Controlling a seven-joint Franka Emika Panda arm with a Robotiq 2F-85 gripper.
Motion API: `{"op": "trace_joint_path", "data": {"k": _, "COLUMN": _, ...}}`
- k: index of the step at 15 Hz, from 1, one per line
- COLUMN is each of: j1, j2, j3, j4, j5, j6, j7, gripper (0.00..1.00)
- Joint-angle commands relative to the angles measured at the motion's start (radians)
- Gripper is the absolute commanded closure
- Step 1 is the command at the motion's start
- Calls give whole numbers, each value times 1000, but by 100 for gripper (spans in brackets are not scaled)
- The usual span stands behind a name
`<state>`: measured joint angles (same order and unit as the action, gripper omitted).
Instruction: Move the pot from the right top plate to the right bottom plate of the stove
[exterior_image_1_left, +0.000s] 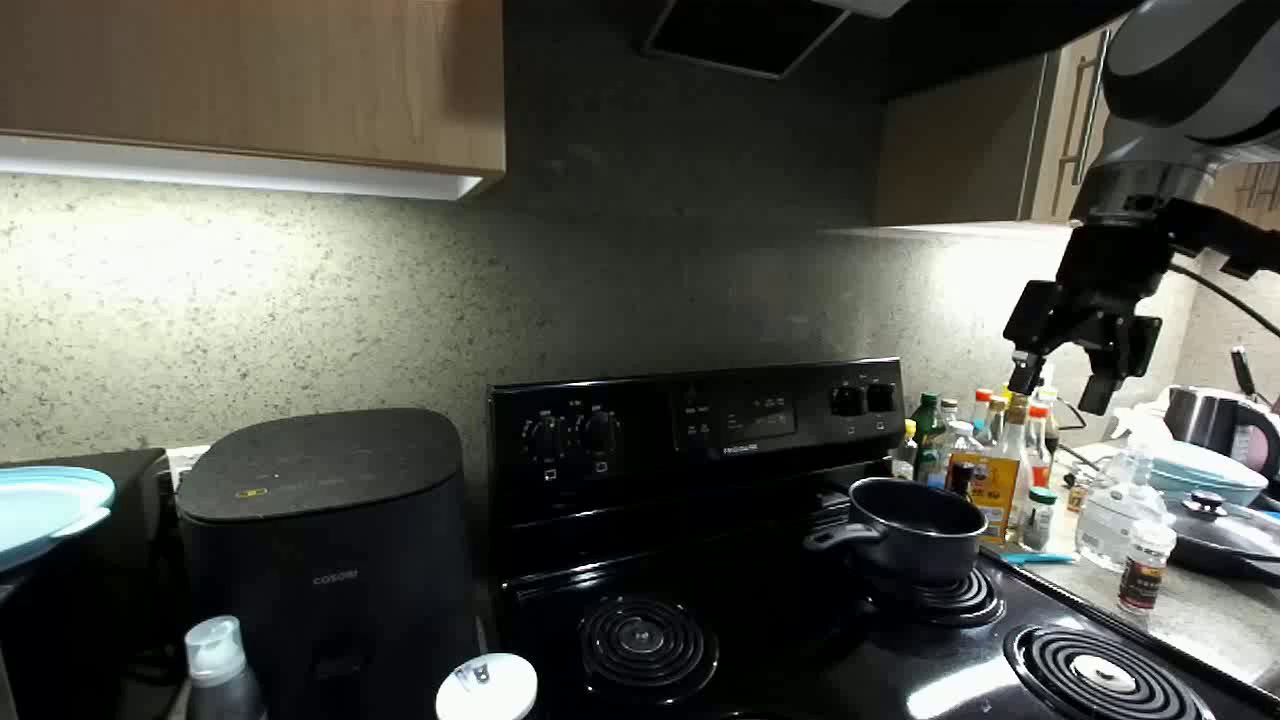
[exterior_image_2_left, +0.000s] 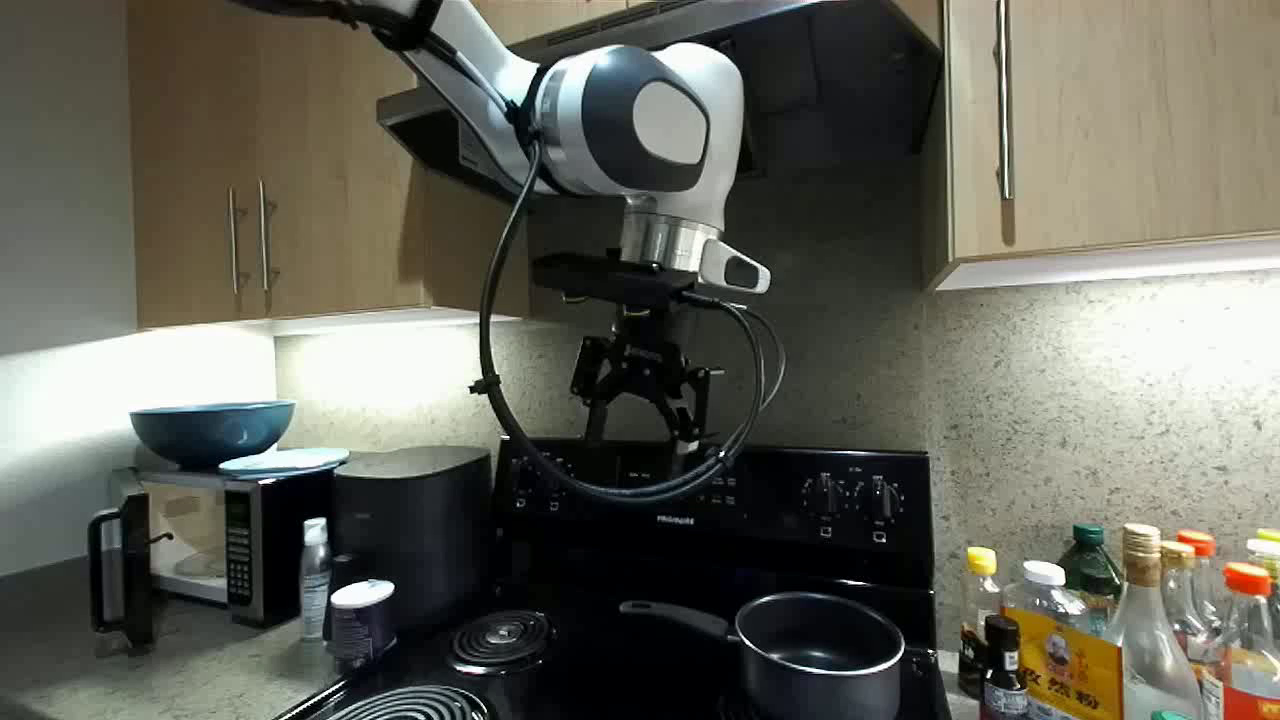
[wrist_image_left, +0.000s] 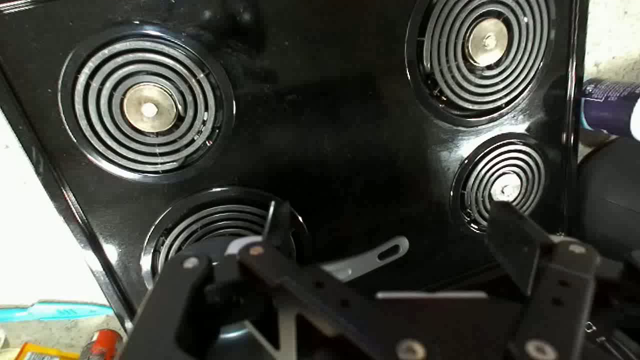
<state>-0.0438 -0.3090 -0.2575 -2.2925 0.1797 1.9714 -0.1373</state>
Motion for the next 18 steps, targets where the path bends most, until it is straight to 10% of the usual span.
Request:
{"op": "trace_joint_path", "data": {"k": 1, "j1": -30, "j2": 3, "j3": 27, "j4": 2, "j5": 9, "j6": -4, "j7": -8, "gripper": 0}}
{"op": "trace_joint_path", "data": {"k": 18, "j1": 8, "j2": 190, "j3": 210, "j4": 196, "j5": -143, "j6": 0, "j7": 87, "gripper": 0}}
